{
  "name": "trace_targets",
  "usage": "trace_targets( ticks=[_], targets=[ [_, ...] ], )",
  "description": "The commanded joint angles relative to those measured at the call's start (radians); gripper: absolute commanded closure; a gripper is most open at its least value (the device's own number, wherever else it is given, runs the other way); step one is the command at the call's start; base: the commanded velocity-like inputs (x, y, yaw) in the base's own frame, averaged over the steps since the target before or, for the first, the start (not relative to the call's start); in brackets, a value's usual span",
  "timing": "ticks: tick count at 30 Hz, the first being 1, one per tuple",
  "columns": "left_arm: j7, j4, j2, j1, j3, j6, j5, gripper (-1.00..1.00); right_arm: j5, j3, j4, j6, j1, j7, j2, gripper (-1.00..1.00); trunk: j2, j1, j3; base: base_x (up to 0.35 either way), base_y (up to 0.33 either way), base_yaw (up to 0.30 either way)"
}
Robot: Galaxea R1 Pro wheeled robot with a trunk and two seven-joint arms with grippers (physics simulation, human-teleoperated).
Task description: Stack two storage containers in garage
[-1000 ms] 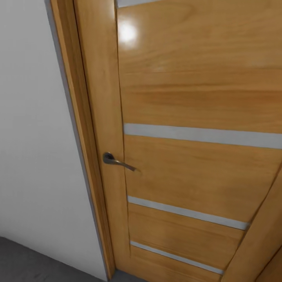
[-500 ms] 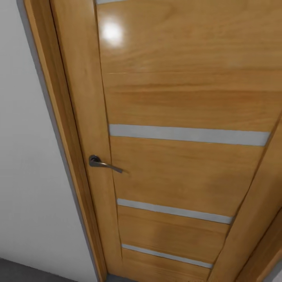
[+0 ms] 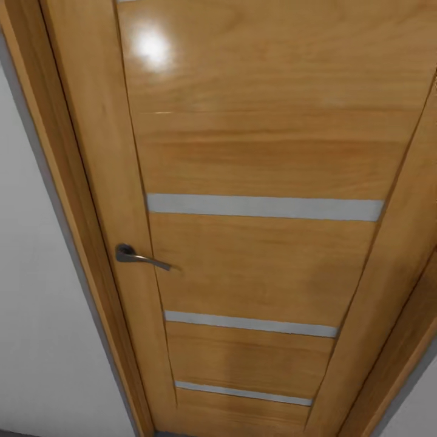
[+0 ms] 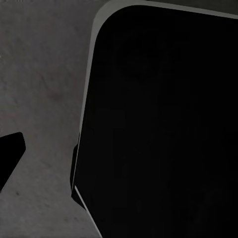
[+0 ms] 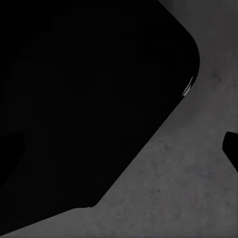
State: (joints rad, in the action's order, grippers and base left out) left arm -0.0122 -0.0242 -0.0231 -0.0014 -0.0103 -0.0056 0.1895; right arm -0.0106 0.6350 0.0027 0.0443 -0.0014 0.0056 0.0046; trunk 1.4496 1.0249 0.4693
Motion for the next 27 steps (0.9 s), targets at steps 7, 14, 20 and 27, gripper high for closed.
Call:
trace_targets(
  ticks=[7, 14, 20, 27],
  targets=[
    [0.0, -0.001, 0.0, 0.0, 0.0, -0.001, 0.005, -1.0, 0.0, 0.002, 0.0, 0.005, 0.0, 0.001, 0.0, -1.0, 0.0, 0.0, 0.001, 0.165, 0.141, -0.01],
    [0.0, -0.001, 0.0, 0.0, 0.0, -0.001, 0.005, -1.0, 0.0, 0.002, 0.0, 0.005, 0.0, 0.001, 0.0, -1.0, 0.0, 0.0, 0.001, 0.153, 0.118, 0.0],
    [-0.001, 0.0, 0.0, 0.0, 0.0, -0.001, 0.005, -1.0, 0.0, 0.002, 0.0, 0.005, 0.0, 0.001, 0.0, -1.0, 0.0, 0.0, 0.001, 0.015, 0.009, 0.0],
    [-0.001, -0.001, 0.0, 0.0, 0.0, -0.001, 0.006, -1.0, 0.0, 0.002, 0.0, 0.005, 0.0, 0.001, -0.001, -1.0, 0.0, 0.0, 0.001, 0.001, 0.0, 0.0]
  ],
)
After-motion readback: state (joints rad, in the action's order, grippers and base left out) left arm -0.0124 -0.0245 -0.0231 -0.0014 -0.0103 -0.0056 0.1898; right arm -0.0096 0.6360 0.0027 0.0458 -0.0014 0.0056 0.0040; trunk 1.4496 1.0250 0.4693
